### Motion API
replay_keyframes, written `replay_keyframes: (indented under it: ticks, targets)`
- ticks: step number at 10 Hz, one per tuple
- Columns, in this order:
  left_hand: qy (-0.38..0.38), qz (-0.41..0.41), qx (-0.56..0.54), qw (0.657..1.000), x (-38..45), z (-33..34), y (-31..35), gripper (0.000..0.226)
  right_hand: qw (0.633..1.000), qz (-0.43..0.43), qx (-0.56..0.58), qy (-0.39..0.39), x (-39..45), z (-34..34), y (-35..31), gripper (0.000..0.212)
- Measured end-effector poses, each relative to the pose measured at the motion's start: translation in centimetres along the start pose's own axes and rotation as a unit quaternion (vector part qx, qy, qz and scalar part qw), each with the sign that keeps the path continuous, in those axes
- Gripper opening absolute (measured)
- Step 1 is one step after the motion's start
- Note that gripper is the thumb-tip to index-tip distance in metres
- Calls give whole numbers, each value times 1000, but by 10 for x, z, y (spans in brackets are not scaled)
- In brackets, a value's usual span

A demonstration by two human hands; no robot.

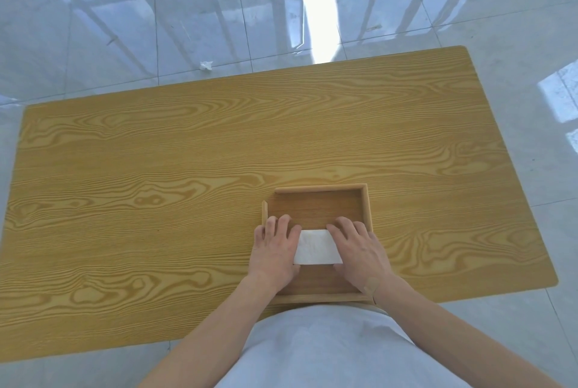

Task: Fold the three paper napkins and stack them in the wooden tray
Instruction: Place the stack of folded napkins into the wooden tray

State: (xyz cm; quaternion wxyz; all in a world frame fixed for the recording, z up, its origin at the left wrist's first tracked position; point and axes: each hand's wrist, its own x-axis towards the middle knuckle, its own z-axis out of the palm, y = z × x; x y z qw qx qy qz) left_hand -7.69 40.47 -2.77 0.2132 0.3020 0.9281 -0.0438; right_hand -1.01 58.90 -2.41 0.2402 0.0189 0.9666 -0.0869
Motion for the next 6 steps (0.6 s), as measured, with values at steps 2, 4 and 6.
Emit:
replay_keyframes:
  ticks: [2,4,6]
  targets:
    - [-8,-10,1,1000,1,2,-1,77,1000,2,-1,-6,1,-2,-1,80]
    - [-11,-17,-8,1000,3,3,-3,79,1000,0,-4,-8,3,-1,2,82]
    - [-19,-20,-40,999,-1,-2,-7,94,999,-11,40,-9,-3,-13,0,91]
